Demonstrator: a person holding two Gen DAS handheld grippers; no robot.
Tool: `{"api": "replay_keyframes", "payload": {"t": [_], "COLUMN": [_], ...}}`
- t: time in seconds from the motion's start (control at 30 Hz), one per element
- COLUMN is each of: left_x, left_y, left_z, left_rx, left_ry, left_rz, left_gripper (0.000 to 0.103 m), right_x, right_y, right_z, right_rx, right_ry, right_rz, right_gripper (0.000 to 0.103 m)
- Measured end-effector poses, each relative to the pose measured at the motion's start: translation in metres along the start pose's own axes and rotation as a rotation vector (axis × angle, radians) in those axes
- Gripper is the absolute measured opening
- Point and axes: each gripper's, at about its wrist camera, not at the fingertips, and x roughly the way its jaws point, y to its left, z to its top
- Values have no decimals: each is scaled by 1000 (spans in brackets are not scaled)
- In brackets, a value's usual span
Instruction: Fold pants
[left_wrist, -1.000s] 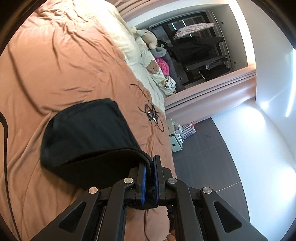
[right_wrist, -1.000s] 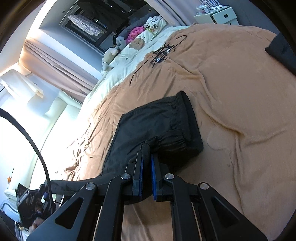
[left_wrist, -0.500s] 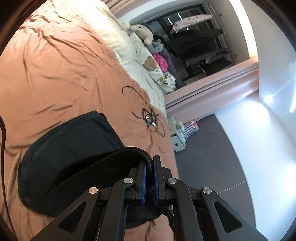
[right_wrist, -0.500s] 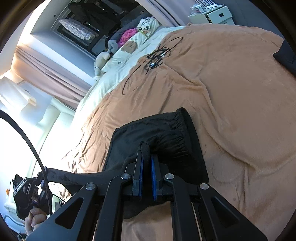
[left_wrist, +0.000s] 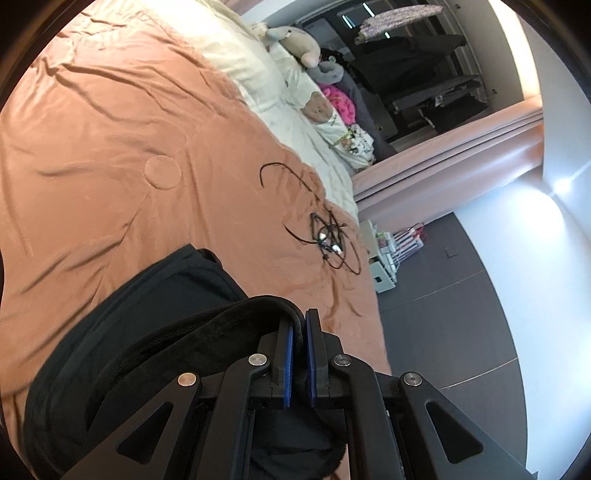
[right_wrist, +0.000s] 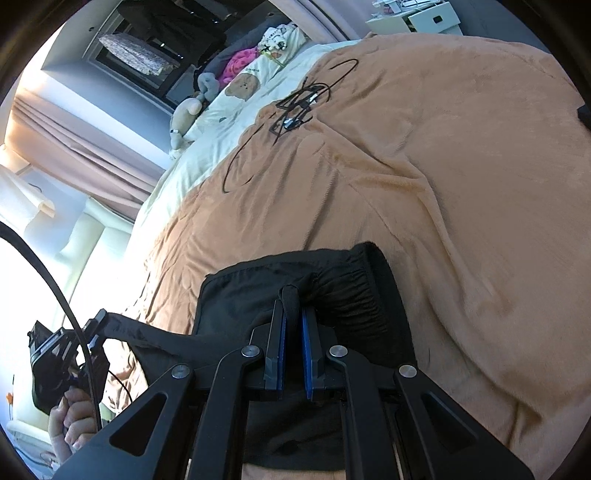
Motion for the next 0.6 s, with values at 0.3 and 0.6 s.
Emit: {"api": "replay_keyframes", "payload": {"t": [0.3,0.6], "left_x": [60,69], "left_y": [22,39], "left_z": [24,34], "left_rx": [9,56], "left_ry": [47,83], "left_rz": [83,205], "left_gripper": [6,57], "right_x": [30,23], "right_y": [-4,0], "right_z": [10,12], "right_rx": [22,-32], "right_ry": [9,1], "right_rz": [-25,13], "right_gripper": [7,55]}}
